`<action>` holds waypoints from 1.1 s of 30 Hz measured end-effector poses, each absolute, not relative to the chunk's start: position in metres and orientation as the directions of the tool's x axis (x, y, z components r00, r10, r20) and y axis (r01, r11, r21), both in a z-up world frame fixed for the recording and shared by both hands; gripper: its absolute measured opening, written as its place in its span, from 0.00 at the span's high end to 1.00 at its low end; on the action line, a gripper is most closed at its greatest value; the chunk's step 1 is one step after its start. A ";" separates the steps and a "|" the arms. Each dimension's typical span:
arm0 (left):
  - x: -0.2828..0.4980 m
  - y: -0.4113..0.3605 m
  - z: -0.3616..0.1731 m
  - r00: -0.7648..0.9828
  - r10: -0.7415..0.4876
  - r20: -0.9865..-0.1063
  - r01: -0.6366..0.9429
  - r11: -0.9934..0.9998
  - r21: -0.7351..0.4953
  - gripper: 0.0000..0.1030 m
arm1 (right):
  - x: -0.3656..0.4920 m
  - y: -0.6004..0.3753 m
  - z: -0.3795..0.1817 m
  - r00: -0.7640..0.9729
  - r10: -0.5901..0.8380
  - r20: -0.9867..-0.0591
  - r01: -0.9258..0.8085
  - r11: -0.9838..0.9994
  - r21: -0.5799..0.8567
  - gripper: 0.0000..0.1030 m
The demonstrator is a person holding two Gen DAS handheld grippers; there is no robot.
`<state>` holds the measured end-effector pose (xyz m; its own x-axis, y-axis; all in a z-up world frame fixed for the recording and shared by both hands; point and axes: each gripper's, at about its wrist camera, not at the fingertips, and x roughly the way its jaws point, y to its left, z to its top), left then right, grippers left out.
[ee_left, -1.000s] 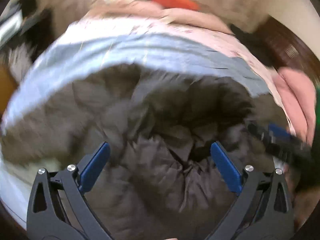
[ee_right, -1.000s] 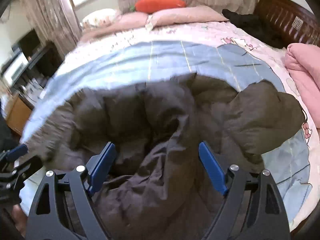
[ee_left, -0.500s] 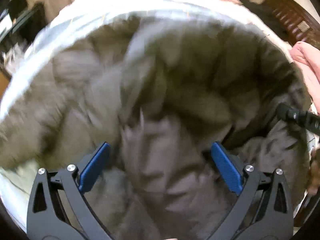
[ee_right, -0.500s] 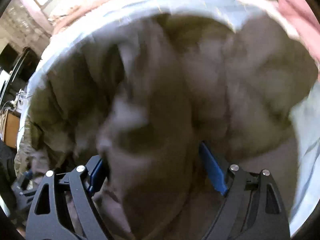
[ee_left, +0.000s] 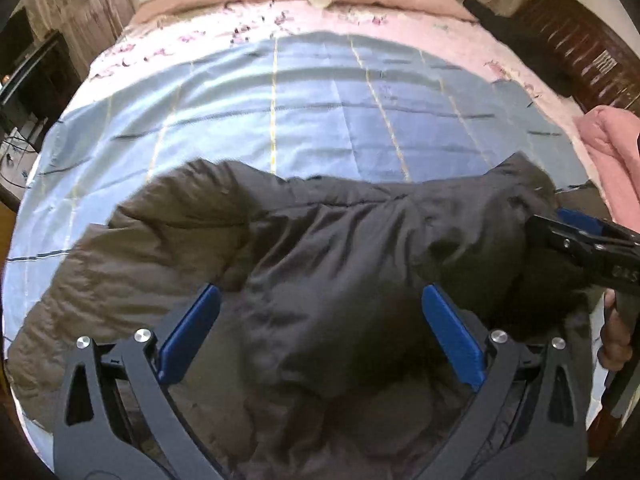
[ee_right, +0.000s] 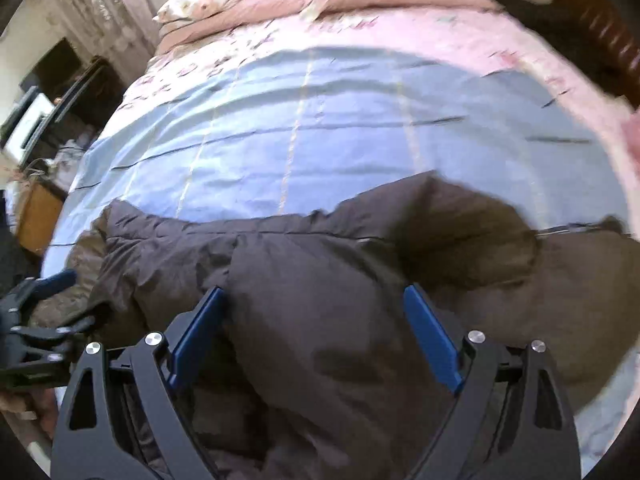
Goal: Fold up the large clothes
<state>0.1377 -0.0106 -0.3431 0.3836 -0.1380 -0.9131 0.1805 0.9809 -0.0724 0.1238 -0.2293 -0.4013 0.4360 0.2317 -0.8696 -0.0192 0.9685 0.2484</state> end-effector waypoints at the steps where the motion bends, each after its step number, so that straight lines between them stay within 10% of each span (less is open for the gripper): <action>1: 0.141 -0.012 -0.352 0.376 -0.137 -0.917 0.174 0.982 -0.075 0.02 | 0.125 -0.227 -0.404 0.443 0.227 -0.867 -0.016 0.969 0.246 0.09; 9: 0.141 -0.019 -0.376 0.448 -0.145 -0.882 0.160 0.984 -0.080 0.20 | 0.129 -0.216 -0.413 0.523 0.189 -0.831 -0.060 0.981 0.186 0.16; 33: 0.220 -0.004 -0.392 0.527 -0.218 -0.821 0.049 0.973 -0.227 0.02 | 0.184 -0.219 -0.403 0.677 0.097 -0.729 0.040 0.985 0.169 0.15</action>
